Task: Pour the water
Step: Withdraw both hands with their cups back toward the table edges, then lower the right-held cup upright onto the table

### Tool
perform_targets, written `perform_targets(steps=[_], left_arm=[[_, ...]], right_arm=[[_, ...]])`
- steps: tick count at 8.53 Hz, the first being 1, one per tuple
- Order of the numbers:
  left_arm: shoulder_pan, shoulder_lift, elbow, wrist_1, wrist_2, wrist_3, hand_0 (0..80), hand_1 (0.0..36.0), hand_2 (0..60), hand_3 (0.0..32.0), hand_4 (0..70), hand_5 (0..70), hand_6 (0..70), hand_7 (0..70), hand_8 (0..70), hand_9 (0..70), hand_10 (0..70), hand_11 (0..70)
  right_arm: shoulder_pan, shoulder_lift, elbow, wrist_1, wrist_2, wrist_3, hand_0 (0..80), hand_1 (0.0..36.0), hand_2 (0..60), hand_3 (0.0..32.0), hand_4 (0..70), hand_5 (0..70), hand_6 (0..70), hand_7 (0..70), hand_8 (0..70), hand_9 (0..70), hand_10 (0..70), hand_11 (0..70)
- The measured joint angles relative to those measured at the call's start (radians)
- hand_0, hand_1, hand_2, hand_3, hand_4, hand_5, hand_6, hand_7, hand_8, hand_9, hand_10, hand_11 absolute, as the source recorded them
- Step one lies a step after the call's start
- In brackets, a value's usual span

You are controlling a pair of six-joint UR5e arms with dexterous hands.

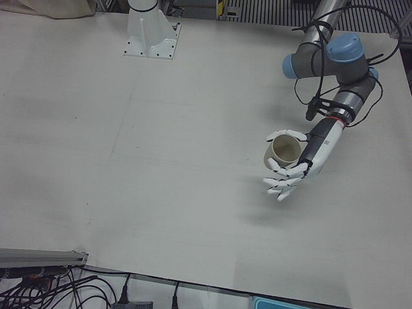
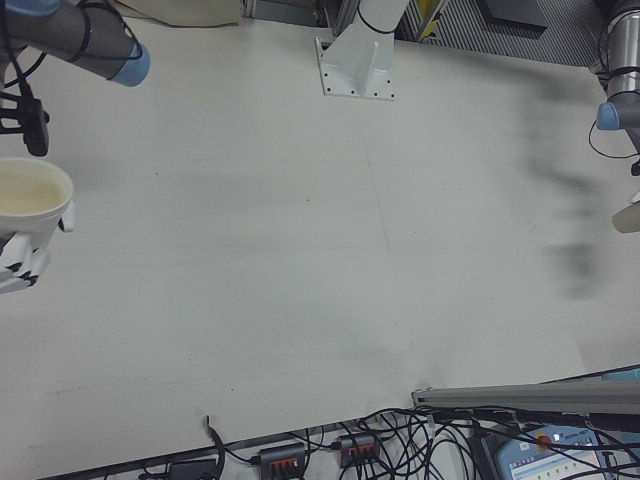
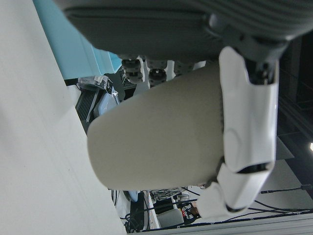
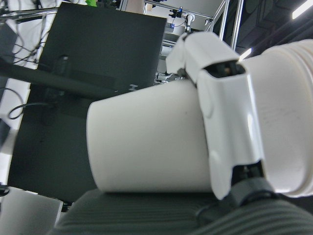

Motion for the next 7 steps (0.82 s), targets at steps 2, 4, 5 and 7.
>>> perform_targets(steps=[2, 4, 5, 7], left_arm=[[-0.042, 0.080, 0.016, -0.090, 0.015, 0.027, 59.4, 32.7, 60.0, 0.0, 62.1, 70.0, 23.1, 28.9, 17.9, 17.2, 5.7, 10.0], [-0.044, 0.116, 0.007, -0.132, 0.003, 0.122, 61.1, 33.5, 60.0, 0.0, 62.4, 70.0, 23.5, 29.5, 18.1, 17.3, 5.5, 9.9], [-0.039, 0.119, 0.003, -0.139, -0.002, 0.159, 61.4, 33.4, 60.0, 0.0, 63.4, 70.0, 24.3, 30.0, 18.5, 17.6, 5.6, 10.1], [-0.031, 0.117, 0.007, -0.142, -0.007, 0.189, 60.2, 31.6, 60.0, 0.0, 63.7, 70.0, 24.3, 29.5, 18.6, 17.6, 5.7, 10.1]], right_arm=[[-0.062, 0.009, -0.315, 0.260, 0.011, 0.031, 80.0, 34.1, 60.0, 0.0, 29.9, 70.0, 62.5, 70.0, 70.0, 70.0, 55.6, 70.0], [-0.127, 0.038, -0.526, 0.381, 0.059, 0.042, 80.0, 33.4, 60.0, 0.0, 29.6, 70.0, 62.2, 70.0, 70.0, 70.0, 56.3, 70.0], [-0.145, 0.043, -0.586, 0.415, 0.080, 0.043, 80.0, 34.2, 53.5, 0.0, 28.7, 70.0, 58.5, 70.0, 70.0, 70.0, 53.8, 70.0], [-0.157, 0.040, -0.645, 0.443, 0.099, 0.046, 66.9, 23.2, 1.6, 0.0, 16.9, 70.0, 18.5, 34.7, 20.7, 22.4, 14.3, 23.0]])
